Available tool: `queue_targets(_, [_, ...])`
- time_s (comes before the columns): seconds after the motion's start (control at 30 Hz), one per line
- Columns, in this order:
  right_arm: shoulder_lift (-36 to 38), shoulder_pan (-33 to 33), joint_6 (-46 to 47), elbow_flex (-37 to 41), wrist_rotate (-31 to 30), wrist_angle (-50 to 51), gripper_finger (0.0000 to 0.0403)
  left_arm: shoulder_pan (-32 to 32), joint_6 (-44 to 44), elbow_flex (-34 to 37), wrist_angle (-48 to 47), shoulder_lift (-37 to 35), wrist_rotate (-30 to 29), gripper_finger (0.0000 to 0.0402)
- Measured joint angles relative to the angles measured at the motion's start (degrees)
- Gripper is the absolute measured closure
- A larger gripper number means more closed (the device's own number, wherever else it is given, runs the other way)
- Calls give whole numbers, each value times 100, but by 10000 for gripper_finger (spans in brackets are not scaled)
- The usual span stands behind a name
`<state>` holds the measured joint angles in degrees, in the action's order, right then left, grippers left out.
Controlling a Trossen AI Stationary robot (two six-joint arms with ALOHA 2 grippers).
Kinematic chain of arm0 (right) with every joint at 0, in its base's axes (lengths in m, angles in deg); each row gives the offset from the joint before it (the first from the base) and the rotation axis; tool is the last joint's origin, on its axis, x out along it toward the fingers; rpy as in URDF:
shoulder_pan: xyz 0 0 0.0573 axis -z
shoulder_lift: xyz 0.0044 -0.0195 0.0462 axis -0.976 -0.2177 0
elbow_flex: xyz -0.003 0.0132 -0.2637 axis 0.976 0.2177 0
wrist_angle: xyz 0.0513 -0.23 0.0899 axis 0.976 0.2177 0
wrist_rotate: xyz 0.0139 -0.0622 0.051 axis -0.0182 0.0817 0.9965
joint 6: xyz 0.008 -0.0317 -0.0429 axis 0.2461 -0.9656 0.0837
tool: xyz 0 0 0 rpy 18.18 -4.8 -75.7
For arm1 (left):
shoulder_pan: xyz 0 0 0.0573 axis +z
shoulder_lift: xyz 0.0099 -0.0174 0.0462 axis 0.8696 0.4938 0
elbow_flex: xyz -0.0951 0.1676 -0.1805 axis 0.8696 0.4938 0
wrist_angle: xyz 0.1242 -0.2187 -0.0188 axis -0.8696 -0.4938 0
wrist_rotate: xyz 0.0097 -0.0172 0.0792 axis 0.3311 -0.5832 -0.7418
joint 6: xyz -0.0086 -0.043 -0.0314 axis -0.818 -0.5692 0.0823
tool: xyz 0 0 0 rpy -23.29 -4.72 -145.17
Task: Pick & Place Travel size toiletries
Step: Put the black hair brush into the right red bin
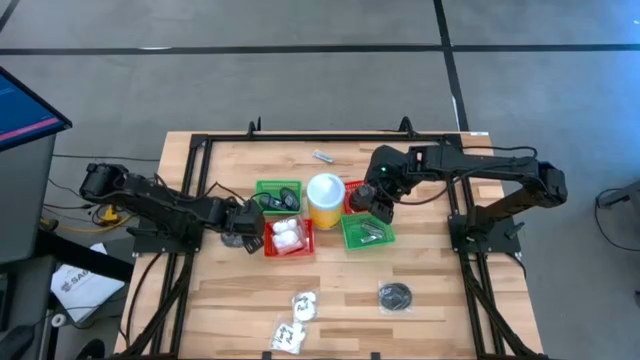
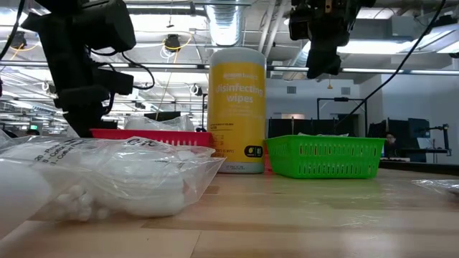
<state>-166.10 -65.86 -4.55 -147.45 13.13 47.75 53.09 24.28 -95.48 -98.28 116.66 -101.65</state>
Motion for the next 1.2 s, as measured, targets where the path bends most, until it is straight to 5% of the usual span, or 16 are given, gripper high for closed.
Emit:
queue_targets(0.3, [0,-118,23,0,2,-8,281,354,13,700,680,1,121,192])
queue_targets(0.7, [-2,-144,23,2,-2,-142,281,519,20,777,925,-7,332,200])
queue_targets(1.2, [-2,-144,-25,2,0,-136,281,516,-36,781,946,-8,424,394])
